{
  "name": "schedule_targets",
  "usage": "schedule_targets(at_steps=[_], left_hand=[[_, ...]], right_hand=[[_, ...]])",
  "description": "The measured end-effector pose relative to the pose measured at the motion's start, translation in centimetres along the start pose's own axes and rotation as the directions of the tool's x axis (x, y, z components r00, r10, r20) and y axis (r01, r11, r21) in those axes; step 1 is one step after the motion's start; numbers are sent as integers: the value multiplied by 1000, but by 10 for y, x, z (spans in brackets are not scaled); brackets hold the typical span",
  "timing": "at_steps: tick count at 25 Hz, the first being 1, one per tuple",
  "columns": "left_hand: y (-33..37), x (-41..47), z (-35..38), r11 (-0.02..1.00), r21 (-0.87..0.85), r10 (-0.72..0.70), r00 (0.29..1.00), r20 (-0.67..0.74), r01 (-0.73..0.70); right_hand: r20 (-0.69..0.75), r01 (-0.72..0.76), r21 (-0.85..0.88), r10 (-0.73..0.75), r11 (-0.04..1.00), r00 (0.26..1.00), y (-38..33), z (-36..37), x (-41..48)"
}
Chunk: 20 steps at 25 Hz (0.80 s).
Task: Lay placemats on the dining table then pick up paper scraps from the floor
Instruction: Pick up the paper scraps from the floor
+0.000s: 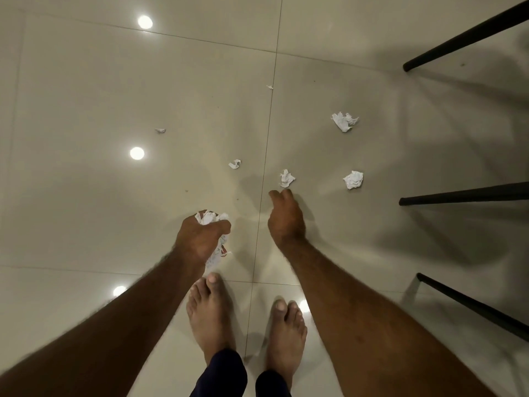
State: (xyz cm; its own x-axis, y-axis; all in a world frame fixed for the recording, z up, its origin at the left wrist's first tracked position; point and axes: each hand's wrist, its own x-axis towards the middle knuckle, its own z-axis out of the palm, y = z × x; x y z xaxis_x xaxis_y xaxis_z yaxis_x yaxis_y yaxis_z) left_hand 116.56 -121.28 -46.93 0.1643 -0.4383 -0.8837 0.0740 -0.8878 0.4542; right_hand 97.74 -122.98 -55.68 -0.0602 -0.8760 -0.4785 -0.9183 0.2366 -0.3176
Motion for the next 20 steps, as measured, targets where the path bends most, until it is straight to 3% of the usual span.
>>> schedule_targets(at_steps=[4, 9, 14, 20], left_hand=[[15, 4, 9, 1000, -3, 6, 1000, -5, -6], [21, 10, 19, 997, -70, 13, 1000, 25, -11], [20, 13, 23, 1000, -8, 29, 999, 18, -29], [30, 11, 32, 994, 91, 65, 998, -27, -63]], right_hand=[[-130, -47, -6, 45, 999, 990, 10, -25, 38], [-47, 89, -12, -90, 996, 995, 6, -28, 57], [41, 165, -63, -163, 984, 986, 11, -30, 55], [-113, -4, -47, -1, 999, 994, 68, -76, 55]])
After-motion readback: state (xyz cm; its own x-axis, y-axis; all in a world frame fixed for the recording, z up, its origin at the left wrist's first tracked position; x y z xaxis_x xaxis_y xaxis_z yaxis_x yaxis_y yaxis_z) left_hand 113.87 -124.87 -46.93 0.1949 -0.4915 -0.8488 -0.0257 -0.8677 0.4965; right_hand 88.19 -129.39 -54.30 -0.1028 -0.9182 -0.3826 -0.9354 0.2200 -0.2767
